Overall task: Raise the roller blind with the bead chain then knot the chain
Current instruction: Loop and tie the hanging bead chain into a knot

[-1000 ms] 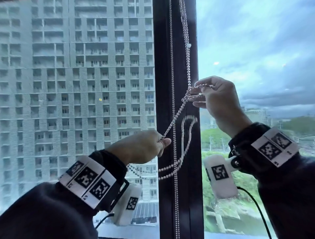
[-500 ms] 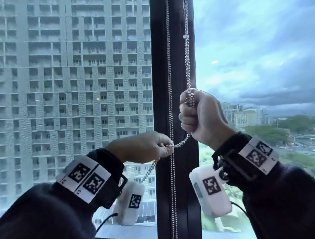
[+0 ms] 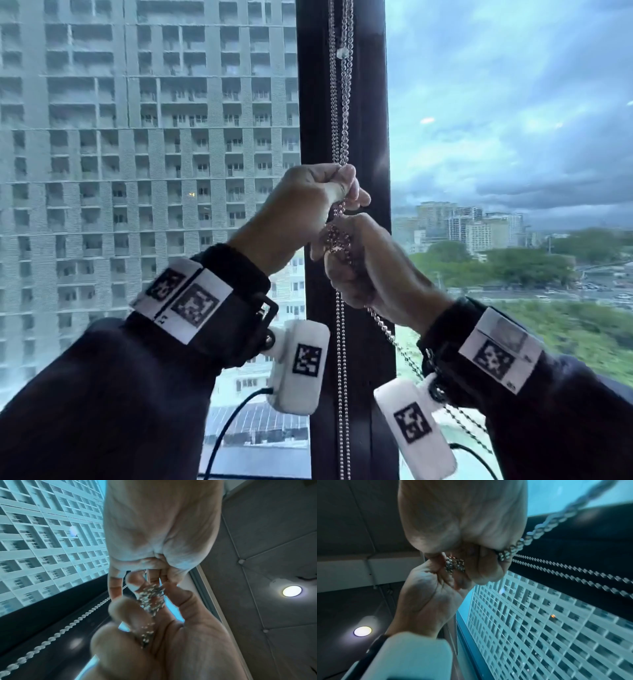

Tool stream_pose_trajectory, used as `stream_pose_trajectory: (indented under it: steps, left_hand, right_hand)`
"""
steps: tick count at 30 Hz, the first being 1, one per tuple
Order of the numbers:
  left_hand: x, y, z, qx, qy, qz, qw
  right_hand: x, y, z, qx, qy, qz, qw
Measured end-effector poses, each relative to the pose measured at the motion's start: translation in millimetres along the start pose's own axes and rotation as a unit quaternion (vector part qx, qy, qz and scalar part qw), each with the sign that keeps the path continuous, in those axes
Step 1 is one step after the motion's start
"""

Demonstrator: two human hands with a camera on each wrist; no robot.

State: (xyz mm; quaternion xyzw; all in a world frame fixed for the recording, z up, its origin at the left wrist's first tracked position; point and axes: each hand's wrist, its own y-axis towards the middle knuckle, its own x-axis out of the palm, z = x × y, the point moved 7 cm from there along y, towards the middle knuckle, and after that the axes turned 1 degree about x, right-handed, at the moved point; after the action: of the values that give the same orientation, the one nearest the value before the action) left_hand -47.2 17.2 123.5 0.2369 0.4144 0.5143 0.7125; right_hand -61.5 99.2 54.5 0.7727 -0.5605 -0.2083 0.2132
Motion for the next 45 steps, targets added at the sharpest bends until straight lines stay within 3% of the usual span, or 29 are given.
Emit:
stream_pose_trajectory:
  steps: [4, 9, 12, 15, 17, 25, 30, 36, 45]
  left_hand:
    - [5, 2, 4, 0.002, -0.004, 0.001, 1.000]
    - [5, 4, -12, -0.021, 0.006, 0.019, 1.000]
    - [13, 5, -19, -0.038, -0.096, -0.010, 0.995]
    - [20, 0, -19, -0.058, -0.273, -0.043, 0.959]
    - [16, -4, -21, -0.053, -0.320, -0.041, 0.945]
    - [-10, -9, -18, 0.032, -0.113, 0.028, 0.993]
    - [-10, -13, -15, 0.077, 0.052, 0.071, 0.993]
    - [4, -7, -20, 0.050, 0.061, 0.024, 0.997]
    - [5, -12, -30, 0.017, 0.073, -0.020, 0.997]
  right_hand:
    - [-5, 3, -23, -0.063, 0.012, 0.011, 0.998]
    - [8, -14, 18, -0.045, 0.060, 0.009, 0.997]
    - [9, -11, 20, -0.036, 0.079, -0.018, 0.996]
    - [8, -12, 29, -0.005, 0.063, -0.031, 0.997]
    - [6, -16, 41, 0.013, 0.039, -0.046, 0.998]
    - [-44, -4, 42, 0.072, 0.169, -0.057, 0.981]
    - [-66, 6, 8, 0.020, 0.163, 0.010, 0.986]
    - [-56, 20, -23, -0.025, 0.129, 0.049, 0.990]
    - [-41, 27, -17, -0.066, -0.001, 0.047, 0.997]
